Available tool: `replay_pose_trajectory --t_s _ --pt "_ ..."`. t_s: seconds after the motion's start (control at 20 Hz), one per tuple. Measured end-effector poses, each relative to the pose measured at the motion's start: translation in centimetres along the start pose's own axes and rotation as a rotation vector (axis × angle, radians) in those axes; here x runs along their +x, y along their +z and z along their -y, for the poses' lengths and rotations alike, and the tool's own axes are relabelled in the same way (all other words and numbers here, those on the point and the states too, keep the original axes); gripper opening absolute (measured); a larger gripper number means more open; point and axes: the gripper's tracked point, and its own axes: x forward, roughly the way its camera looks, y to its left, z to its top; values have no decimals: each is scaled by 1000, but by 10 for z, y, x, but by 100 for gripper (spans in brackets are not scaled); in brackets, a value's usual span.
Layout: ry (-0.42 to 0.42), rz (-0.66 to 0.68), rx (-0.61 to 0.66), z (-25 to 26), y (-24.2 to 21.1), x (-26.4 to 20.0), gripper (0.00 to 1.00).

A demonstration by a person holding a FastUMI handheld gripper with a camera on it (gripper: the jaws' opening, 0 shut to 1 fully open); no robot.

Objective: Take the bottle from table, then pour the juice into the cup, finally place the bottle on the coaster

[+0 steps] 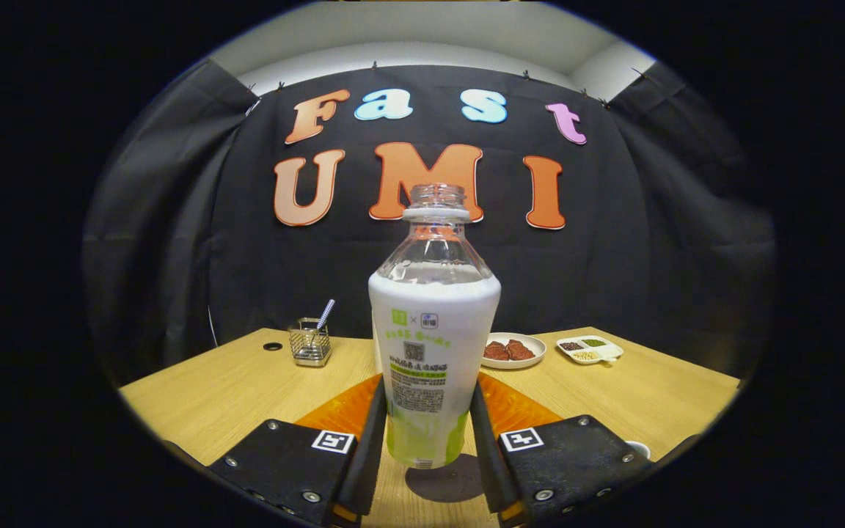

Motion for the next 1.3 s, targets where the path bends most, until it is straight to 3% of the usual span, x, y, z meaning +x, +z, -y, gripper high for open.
replay_pose_trajectory --t_s 0.25,0.8,1.3 --pt "-46 -86 -67 6 -29 10 58" --pt "-93 -180 -47 19 -65 15 62" --pt "-123 -129 41 27 -45 -8 83"
